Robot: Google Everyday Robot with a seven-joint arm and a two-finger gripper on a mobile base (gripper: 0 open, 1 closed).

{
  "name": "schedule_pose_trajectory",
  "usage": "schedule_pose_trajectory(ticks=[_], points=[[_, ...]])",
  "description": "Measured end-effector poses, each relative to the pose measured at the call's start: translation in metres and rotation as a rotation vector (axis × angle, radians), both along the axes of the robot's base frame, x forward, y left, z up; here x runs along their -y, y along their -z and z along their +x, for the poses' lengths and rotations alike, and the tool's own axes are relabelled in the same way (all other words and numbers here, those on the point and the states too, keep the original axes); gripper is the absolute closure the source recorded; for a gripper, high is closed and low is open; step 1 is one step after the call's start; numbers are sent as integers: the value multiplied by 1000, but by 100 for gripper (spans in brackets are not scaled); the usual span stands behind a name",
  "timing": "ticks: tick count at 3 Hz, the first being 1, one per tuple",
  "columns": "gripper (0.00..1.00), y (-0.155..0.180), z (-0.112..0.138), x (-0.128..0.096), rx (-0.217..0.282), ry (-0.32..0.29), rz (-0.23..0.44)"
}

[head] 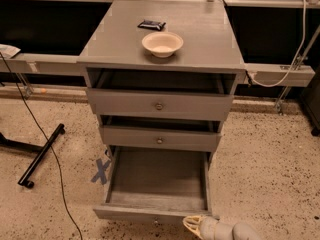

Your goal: Close bottom drawer

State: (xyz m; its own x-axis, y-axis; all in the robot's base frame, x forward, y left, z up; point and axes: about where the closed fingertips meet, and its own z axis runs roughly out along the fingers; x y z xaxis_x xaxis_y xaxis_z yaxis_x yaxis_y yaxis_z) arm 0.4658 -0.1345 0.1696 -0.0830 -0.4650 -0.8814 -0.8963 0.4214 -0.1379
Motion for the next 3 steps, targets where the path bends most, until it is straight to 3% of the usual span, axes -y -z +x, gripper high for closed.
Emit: schedule_pose_trajectory(ticks=[1,3], points=[[100,14,6,2,-16,1,-22],[100,29,43,-22,-30,-49,-21]])
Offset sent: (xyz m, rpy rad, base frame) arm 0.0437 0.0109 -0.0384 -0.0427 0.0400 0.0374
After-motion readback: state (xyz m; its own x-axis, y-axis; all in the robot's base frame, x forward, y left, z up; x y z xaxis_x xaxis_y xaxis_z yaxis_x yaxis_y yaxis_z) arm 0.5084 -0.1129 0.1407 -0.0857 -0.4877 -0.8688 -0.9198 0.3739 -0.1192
